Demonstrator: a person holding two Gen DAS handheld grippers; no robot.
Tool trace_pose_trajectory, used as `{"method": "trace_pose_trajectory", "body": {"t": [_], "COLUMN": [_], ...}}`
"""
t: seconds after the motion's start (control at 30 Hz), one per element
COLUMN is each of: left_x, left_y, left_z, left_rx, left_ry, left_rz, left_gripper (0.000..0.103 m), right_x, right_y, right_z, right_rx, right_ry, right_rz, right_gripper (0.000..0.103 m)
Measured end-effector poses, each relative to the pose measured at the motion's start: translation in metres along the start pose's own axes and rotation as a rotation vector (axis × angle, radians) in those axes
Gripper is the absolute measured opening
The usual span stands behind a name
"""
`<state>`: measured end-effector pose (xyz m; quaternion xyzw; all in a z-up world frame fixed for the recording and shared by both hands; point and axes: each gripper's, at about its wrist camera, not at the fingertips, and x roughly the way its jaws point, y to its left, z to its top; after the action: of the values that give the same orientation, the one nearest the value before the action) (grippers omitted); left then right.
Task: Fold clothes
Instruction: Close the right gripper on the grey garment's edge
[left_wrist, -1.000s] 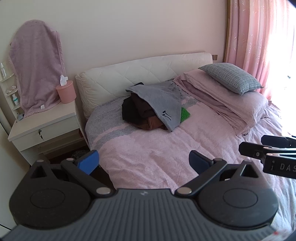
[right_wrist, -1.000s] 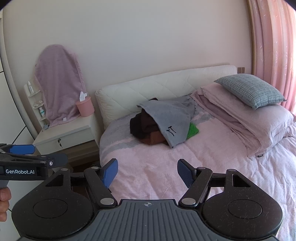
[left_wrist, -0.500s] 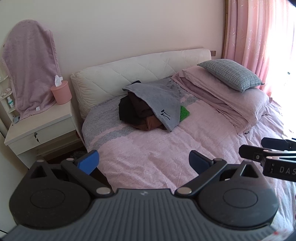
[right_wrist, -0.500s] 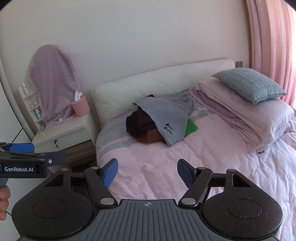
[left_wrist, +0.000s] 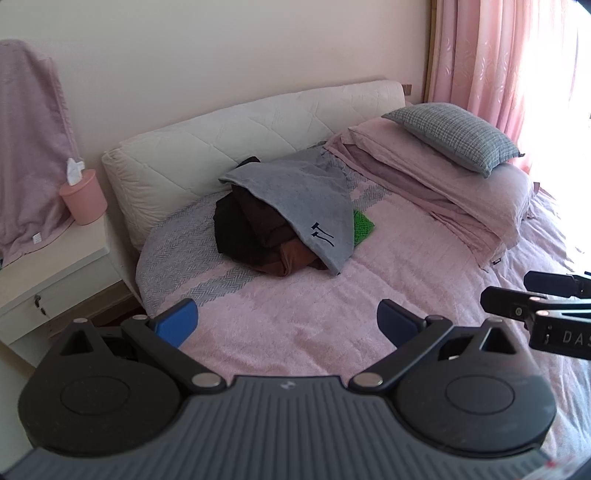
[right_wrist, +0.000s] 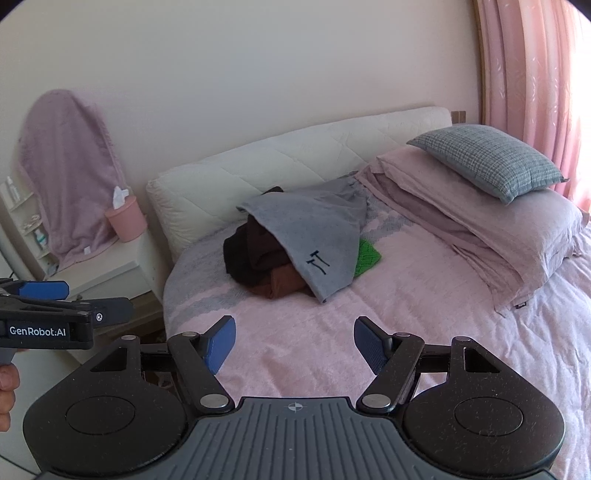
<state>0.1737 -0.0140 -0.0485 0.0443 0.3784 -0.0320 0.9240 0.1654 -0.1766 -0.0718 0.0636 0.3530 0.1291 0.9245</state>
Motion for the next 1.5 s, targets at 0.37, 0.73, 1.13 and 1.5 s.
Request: {"method": "trace_pose_trajectory", "body": {"t": [0.37,0.73,1.13,1.5], "left_x": [0.146,0.281,0.431,0.514], "left_y": [0.068,0.118,0.140,0.132], "left_z": [0.075,0.134,0.177,0.170], "left_rx": [0.042,0.035,0.023,0.058], "left_ry": [0.120,0.135,0.156,0.232], "left_rz": [-0.068,-0.097,-0.088,-0.092], "left_gripper": [0.102,0.100,0.092,0.092], "right_x": [0.138,0.278,0.408,0.521], "right_y": [-0.002,-0.025,-0.051,-0.028], "right_z": [0.060,0.088,0.103,0.074], "right_rx": [0.119,0.207,0.189,-0.034], "right_ry": [0.065,0.113,0.127,0.223], "right_rz": [-0.020,-0.126,-0.157,-0.125], "right_gripper": [0.068,0.068,0.068,0.068]}}
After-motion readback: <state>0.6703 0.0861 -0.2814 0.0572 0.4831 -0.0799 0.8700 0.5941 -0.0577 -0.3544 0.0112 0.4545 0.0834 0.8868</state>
